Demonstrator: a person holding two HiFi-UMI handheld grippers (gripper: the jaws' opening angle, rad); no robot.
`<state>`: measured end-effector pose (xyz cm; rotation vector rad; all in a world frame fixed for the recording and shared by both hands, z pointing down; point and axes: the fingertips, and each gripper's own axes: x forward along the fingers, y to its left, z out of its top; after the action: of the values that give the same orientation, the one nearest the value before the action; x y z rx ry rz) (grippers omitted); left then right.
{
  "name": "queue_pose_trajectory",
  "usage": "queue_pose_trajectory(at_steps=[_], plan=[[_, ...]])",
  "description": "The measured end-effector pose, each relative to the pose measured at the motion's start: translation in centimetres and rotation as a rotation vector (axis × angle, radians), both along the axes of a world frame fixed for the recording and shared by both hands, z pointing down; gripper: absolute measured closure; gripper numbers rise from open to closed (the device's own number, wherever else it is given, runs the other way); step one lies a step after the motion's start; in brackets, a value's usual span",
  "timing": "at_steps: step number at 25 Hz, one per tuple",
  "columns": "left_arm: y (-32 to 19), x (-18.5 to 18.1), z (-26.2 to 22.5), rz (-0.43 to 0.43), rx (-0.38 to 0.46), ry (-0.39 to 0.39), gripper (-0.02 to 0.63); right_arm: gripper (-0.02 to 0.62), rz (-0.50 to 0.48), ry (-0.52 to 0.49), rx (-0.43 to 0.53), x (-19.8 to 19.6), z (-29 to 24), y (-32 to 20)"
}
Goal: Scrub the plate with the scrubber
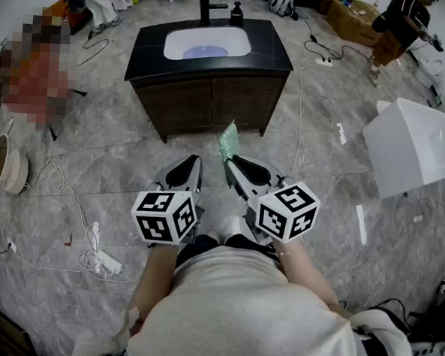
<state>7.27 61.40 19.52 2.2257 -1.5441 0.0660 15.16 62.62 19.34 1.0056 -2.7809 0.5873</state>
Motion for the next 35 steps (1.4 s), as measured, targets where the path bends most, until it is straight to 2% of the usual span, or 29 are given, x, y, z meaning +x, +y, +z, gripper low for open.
queue_pose_trajectory(at_steps=[5,12,16,23,35], plan=[[-0.1,0.5,0.4,0.028,-0.010,-0.002,0.568,0.546,-0.004,0.000,-0.007,0.2,0.3,-0.2],[0.3,1.3,1.3,0.039,-0.023,-0.069,0.568,0.546,-0.023,0.010,-0.018,0.5,0.6,0.5],[0.2,1.5,1.1,0.031,-0.013,-0.053,0.569,0.545,-0.005,-0.029,-0.036,1.1,0.6,0.4],[0.0,3.2,0.1,0.027,0.057,0.029,0.568,0.543,0.025,-0.067,-0.035,3.8,0.5,-0.1],[0.0,5.9,0.1,0.012,0.075,0.007,0.566,0.543,0.027,-0.101,-0.081,7.4,1.8,-0.7]])
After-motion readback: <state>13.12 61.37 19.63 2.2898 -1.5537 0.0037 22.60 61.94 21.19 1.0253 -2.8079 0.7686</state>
